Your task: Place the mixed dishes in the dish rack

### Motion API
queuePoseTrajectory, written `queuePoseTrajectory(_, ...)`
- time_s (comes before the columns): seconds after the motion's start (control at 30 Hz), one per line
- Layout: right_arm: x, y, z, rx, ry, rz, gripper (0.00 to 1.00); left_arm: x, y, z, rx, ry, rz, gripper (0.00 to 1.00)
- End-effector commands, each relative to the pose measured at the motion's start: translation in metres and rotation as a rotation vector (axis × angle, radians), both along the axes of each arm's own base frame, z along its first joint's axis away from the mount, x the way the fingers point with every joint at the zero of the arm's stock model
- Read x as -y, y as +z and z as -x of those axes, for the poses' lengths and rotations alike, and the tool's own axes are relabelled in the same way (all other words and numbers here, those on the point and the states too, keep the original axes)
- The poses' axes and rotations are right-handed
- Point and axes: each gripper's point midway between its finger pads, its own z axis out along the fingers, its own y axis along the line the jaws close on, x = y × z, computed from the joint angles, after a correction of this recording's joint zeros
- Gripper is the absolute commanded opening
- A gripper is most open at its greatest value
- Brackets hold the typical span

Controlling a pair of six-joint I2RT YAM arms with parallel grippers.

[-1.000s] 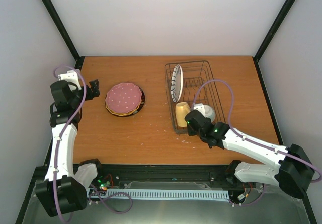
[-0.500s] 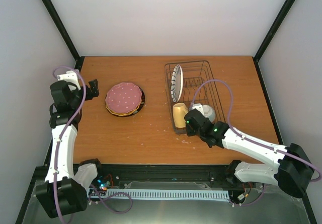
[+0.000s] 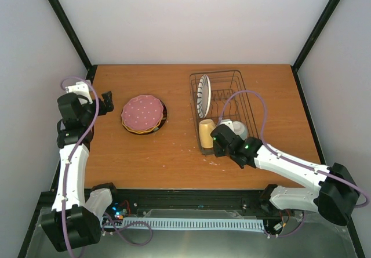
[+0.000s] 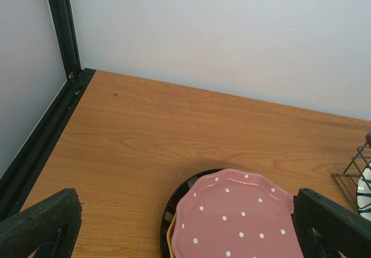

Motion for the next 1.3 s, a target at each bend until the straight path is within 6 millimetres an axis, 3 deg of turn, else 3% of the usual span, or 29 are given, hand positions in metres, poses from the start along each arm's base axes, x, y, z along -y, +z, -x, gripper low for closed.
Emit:
queuePoseTrajectory(0.0,-0.002,-0.027,0.039,-0.201,0.087,0.041,0.08,-0.003,0.010,0.001,0.032,0.011,-0.028,1.00)
queuePoseTrajectory(0.5,-0.009,-0.037,0.063,-0.316,0.137,0.021,0.20,-0.004,0.009,0.001,0.030,0.018,-0.031,1.00)
queuePoseTrajectory(0.77,-0.008,-0.047,0.072,-0.363,0.157,0.036,0.06,-0.005,0.008,0.001,0.029,0.022,-0.032,1.00)
queuePoseTrajectory(1.07,-0.010,-0.057,0.088,-0.470,0.161,0.042,0.16,-0.005,0.009,0.001,0.030,0.024,-0.035,1.00)
queuePoseTrajectory(1.27,-0.009,-0.056,0.097,-0.522,0.142,0.042,0.29,-0.006,0.009,0.001,0.029,0.027,-0.036,1.00)
